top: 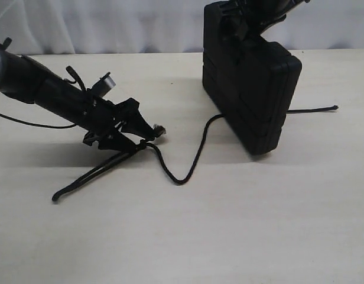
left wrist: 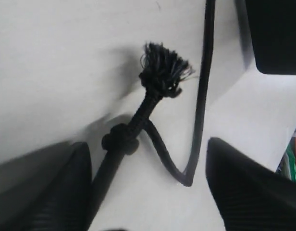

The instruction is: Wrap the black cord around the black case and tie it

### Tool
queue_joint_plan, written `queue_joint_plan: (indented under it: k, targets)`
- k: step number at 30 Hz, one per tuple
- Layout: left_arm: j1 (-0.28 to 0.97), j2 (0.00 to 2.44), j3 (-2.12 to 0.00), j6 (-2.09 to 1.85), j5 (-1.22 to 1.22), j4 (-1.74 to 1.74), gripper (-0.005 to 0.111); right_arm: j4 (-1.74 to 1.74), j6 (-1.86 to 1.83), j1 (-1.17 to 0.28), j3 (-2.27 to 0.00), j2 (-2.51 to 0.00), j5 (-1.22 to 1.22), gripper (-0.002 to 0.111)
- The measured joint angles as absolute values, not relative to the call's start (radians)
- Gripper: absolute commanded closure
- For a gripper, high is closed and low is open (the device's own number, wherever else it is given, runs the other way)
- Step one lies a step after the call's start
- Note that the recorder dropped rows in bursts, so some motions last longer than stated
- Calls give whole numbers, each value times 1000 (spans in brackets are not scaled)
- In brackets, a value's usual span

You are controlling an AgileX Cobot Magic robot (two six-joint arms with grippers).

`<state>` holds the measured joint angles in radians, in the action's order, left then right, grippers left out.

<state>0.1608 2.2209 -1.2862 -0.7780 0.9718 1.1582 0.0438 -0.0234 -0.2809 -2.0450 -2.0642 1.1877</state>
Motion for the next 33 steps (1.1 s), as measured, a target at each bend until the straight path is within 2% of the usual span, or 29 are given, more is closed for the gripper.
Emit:
queue_joint_plan:
  k: [7,12,16,21,23,24,28,33]
  targets:
    - [147,2221,-1403,-806,1060,1095,44,44,-27,-281,-2045,-2064,1188,104]
    - [143,2221,-1480,-902,1061,816,44,44,-29,-281,-2045,-2064,1186,104]
    - [181,2221,-1482,-1006,1059,628,44,44,-29,-281,-2045,-2064,1186,104]
    - [285,2221,-1484,-1076,1017,491,45,44,-29,-281,-2045,-2064,1186,104]
    - [327,2221,-1484,-1064,975,454,60,44,-29,-281,-2045,-2064,1186,104]
    - [337,2219,-1486,-1043,963,431,75,44,-29,-281,-2045,-2064,1186,104]
    - [399,2219,-1497,-772,897,166,107,44,-29,-281,-2045,-2064,1186,104]
    - [388,2219,-1497,-360,767,118,107,44,-31,-281,-2045,-2064,1186,104]
